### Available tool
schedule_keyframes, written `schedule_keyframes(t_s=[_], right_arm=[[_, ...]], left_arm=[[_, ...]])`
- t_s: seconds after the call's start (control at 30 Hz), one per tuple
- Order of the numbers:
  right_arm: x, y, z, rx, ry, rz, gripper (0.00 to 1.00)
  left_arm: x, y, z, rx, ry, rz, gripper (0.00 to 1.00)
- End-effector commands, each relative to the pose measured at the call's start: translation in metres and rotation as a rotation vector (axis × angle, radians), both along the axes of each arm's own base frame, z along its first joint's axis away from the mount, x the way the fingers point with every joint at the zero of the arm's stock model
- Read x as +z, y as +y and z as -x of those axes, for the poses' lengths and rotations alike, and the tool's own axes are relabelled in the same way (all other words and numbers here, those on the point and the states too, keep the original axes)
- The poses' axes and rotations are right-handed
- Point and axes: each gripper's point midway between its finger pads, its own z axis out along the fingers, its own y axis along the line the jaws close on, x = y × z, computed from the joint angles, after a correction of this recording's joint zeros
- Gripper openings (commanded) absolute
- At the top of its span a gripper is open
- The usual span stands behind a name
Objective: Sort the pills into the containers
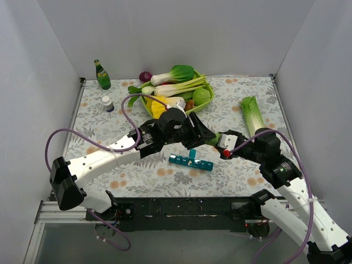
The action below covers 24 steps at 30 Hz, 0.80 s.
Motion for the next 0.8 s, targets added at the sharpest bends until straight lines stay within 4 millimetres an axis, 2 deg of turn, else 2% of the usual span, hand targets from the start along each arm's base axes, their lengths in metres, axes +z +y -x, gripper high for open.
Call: schedule_keyframes(t_s=[0.0,0.03,0.17,0.27,0.3,0.37,0.4,0.43,0.53,0.63,0.73,0.77], right_arm=[[0.019,0.007,-0.001,0.003,-0.015,-0.081,0.01],[0.018,0.008,-0.001,0.004,0.0,-0.087,0.01],[0.017,0.015,0.005,0.028,0.064,-0.126,0.01],[0.015,0.021,0.015,0.072,0.132,-0.153,0.01],[0.013,0.024,0.018,0.082,0.166,-0.164,0.01],[0.01,0.029,0.029,0.135,0.215,-0.176,0.01],[0.008,0.031,0.033,0.153,0.238,-0.182,0.01],[0.005,0.034,0.042,0.192,0.28,-0.193,0.01],[0.001,0.041,0.056,0.25,0.384,-0.232,0.01],[-0.006,0.047,0.07,0.309,0.495,-0.269,0.01],[-0.013,0.05,0.084,0.351,0.635,-0.321,0.01],[-0.015,0.052,0.088,0.353,0.701,-0.354,0.01]], left_arm=[[0.006,-0.001,0.005,-0.044,-0.039,-0.017,0.39],[0.005,-0.002,0.007,-0.06,-0.04,-0.02,0.33],[-0.007,-0.004,0.02,-0.172,-0.08,-0.055,0.19],[-0.018,-0.001,0.025,-0.27,-0.168,-0.116,0.1],[-0.028,0.001,0.028,-0.34,-0.226,-0.168,0.07],[-0.037,0.003,0.034,-0.439,-0.289,-0.209,0.06],[-0.044,0.004,0.044,-0.528,-0.303,-0.221,0.05],[-0.051,0.007,0.045,-0.596,-0.373,-0.259,0.04],[-0.071,0.014,0.055,-0.772,-0.444,-0.32,0.04],[-0.084,0.02,0.065,-0.892,-0.491,-0.337,0.03],[-0.097,0.031,0.07,-1.0,-0.604,-0.36,0.03],[-0.095,0.035,0.071,-1.04,-0.683,-0.354,0.03]])
